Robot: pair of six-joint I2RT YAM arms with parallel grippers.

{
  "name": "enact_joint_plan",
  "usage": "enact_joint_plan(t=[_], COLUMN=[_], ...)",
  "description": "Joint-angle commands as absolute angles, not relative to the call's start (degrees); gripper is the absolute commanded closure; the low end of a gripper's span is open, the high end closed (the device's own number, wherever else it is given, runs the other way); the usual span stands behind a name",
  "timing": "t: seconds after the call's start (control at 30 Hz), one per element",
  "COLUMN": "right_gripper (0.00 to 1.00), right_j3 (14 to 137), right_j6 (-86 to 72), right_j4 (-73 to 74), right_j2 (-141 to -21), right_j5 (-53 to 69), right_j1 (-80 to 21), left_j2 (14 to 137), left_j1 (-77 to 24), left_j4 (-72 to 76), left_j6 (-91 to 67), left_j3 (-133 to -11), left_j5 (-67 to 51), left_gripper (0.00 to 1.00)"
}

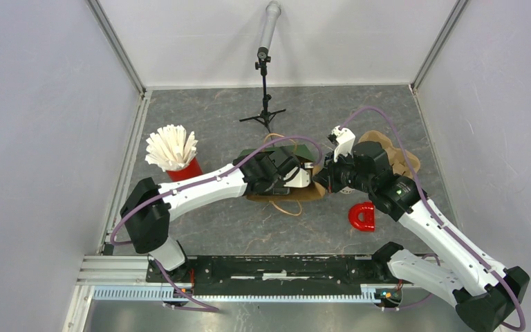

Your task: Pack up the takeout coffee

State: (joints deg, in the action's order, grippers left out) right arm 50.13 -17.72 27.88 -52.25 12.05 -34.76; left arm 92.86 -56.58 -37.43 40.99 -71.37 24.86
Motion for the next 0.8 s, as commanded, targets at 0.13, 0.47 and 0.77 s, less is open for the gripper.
enact_joint_plan(t=[0.13, 0.47, 0.77], right_gripper=[1.0, 1.0, 1.0], right_j3=[51.2, 50.9, 50.6], right_j6=[-17.5, -17.7, -17.6], right_j4=[28.7, 28.1, 27.6], right_j2=[-52.5, -53.0, -53.6], right_j5=[14.7, 15.1, 15.4], right_j1=[-35.1, -35.1, -35.0], left_j2=[92.8, 92.1, 91.6], left_j1=[-55.9, -56.0, -56.2], left_j4=[-41.3, -41.8, -43.0], left_j6=[35.6, 35.2, 34.7], left_j3=[-73.6, -74.0, -74.5], left_j5=[22.2, 22.0, 22.1], left_gripper=[0.19, 0.14, 0.13])
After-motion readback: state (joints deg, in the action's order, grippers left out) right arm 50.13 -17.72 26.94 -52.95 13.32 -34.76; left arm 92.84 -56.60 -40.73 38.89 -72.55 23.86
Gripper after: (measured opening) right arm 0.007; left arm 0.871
